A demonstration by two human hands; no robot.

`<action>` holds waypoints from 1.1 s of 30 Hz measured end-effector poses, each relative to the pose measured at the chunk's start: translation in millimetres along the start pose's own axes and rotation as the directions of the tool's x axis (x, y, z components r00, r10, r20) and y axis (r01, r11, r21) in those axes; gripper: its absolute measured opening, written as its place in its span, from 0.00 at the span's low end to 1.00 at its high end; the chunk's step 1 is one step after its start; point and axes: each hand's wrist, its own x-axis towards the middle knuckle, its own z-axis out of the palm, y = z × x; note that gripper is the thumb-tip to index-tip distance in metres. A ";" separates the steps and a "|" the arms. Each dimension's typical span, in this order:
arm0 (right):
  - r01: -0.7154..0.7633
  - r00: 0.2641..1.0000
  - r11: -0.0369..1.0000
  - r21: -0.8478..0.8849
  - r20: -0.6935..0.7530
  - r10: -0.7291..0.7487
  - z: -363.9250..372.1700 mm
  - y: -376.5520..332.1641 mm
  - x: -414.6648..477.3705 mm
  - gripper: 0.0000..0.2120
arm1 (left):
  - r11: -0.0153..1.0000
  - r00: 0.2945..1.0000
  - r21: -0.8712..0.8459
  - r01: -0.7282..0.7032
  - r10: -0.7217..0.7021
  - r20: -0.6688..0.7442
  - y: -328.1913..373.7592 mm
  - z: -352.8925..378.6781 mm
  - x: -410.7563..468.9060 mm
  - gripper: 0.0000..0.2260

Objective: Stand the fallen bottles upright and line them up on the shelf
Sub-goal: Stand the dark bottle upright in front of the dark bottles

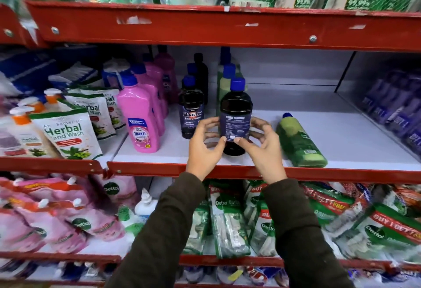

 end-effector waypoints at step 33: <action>0.063 0.958 0.984 -0.168 0.288 -0.012 94.4 34.5 0.3 0.30 | 0.986 0.990 0.126 0.109 -0.120 0.075 -30.6 -84.4 9.9 0.18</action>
